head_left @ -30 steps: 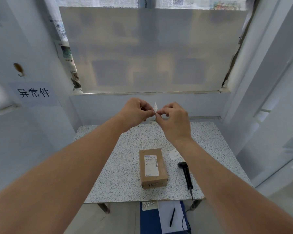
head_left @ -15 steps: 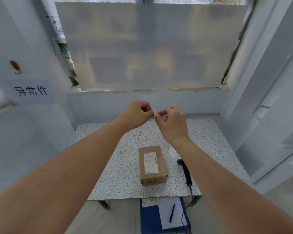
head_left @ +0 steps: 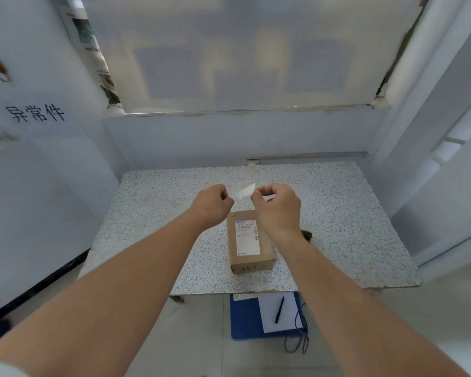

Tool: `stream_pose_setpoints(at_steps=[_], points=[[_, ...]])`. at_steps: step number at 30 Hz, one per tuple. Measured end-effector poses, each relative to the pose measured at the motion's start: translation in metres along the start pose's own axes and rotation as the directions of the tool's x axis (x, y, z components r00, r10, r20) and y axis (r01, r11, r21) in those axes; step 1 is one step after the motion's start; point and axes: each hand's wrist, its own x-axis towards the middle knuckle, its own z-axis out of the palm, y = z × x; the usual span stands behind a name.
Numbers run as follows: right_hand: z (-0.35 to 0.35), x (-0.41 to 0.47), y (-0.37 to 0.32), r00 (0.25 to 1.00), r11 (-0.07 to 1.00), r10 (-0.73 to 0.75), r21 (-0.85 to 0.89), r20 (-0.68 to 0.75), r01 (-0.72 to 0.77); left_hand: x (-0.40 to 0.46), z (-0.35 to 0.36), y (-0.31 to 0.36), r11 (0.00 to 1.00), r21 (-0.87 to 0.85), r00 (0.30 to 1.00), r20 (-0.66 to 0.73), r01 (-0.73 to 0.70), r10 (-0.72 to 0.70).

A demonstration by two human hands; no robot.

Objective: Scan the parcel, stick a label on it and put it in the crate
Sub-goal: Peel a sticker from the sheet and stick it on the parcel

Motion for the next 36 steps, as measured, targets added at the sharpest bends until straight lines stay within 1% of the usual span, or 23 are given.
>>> stream_pose_setpoints(at_steps=[5, 11, 17, 20, 23, 26, 32, 36], points=[[0.023, 0.002, 0.032, 0.995, 0.995, 0.098, -0.008, 0.026, -0.098, 0.018, 0.029, -0.042, 0.993, 0.028, 0.992, 0.041, 0.117, -0.118], [0.065, 0.004, 0.082, 0.973, 0.972, 0.232, -0.046, 0.005, -0.232, 0.05, 0.069, -0.086, 0.968, 0.084, 0.968, 0.065, 0.236, -0.242], [0.097, 0.012, 0.124, 0.953, 0.951, 0.301, -0.084, 0.02, -0.298, 0.074, 0.102, -0.127, 0.932, 0.132, 0.933, 0.082, 0.337, -0.35], [0.107, 0.017, 0.138, 0.954, 0.949, 0.3, -0.11, 0.023, -0.296, 0.082, 0.112, -0.139, 0.91, 0.179, 0.916, 0.083, 0.374, -0.393], [0.114, 0.025, 0.148, 0.95, 0.945, 0.312, -0.106, 0.009, -0.31, 0.09, 0.121, -0.149, 0.889, 0.248, 0.908, 0.069, 0.385, -0.413], [0.117, 0.03, 0.152, 0.949, 0.943, 0.316, -0.106, -0.007, -0.315, 0.1, 0.125, -0.155, 0.884, 0.253, 0.904, 0.068, 0.393, -0.422], [0.114, 0.039, 0.151, 0.95, 0.948, 0.309, -0.069, -0.046, -0.311, 0.114, 0.122, -0.152, 0.917, 0.188, 0.928, 0.061, 0.352, -0.369], [0.111, 0.045, 0.147, 0.951, 0.952, 0.301, -0.036, -0.075, -0.304, 0.119, 0.115, -0.147, 0.921, 0.124, 0.923, 0.066, 0.369, -0.379]])
